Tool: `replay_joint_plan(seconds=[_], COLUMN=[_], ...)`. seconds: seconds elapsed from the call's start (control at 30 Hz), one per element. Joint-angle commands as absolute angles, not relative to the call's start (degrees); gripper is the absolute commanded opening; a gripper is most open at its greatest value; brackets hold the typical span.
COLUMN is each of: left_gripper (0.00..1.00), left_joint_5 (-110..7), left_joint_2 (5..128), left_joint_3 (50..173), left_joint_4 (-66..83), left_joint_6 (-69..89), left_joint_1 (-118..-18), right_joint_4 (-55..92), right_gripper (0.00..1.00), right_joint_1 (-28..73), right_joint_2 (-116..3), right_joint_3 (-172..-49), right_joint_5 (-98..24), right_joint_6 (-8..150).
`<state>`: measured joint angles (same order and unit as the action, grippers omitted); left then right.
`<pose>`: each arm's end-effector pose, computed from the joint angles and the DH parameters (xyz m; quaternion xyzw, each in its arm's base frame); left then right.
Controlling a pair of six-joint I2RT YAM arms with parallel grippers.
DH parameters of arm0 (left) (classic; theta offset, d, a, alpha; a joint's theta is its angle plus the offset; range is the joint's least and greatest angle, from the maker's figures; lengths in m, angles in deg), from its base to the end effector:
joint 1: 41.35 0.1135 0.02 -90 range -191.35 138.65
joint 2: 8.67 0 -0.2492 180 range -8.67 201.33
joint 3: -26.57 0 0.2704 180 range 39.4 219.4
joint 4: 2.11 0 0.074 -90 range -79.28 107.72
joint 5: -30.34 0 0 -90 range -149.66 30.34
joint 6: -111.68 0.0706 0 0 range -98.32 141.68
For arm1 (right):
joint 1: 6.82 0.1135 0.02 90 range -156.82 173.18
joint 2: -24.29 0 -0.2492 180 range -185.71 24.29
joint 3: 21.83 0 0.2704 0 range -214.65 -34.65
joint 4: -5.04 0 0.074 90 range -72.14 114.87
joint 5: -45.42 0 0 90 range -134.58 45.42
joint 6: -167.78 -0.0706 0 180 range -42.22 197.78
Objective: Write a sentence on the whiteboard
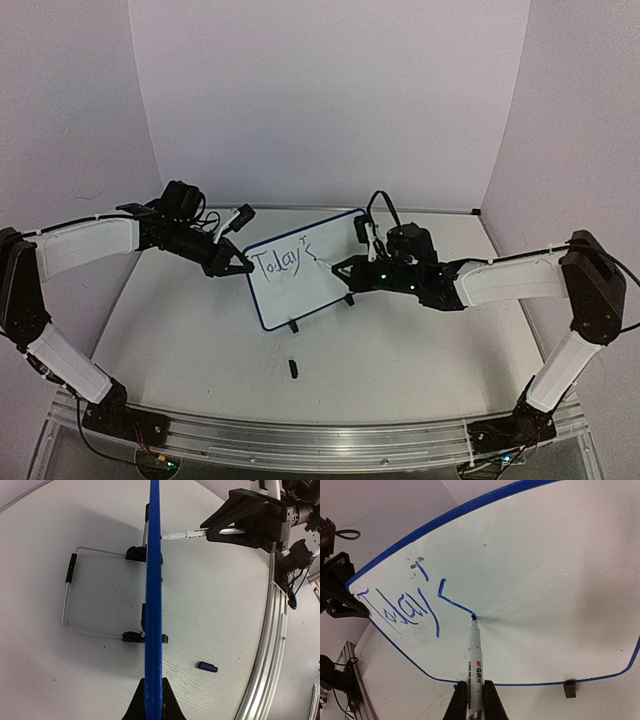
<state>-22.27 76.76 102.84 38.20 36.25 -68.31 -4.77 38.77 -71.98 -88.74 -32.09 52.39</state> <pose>0.2940 -0.1976 0.2200 0.4189 0.7915 -0.3343 0.2937 0.2813 0.3090 0.1808 -0.2042 0.7885 0.4052 0.4153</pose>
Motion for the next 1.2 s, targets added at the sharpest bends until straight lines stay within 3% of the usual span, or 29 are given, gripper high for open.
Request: replay_joint_plan(seconds=[0.0,0.3,0.63,1.17], left_gripper=[0.0,0.0,0.0,0.0], left_joint_5=[-24.7,-24.6,-24.5,-24.9], left_joint_2=[78.8,78.9,78.9,78.7], left_joint_3=[103.8,103.9,103.9,103.9], left_joint_4=[40.8,40.8,40.8,41.0], left_joint_6=[37.5,37.6,37.4,37.6], left_joint_1=[-68.9,-68.9,-69.0,-69.1], right_joint_4=[-4.7,-4.8,-5.2,-6.9], right_gripper=[0.0,0.0,0.0,0.0], right_joint_1=[39.3,39.8,38.2,33.1], right_joint_2=[-73.5,-73.0,-64.2,-66.7], right_joint_3=[-89.9,-90.2,-87.4,-90.8], right_joint_5=[-31.5,-30.7,-32.9,-28.3], right_joint_6=[52.9,52.9,52.4,53.5])
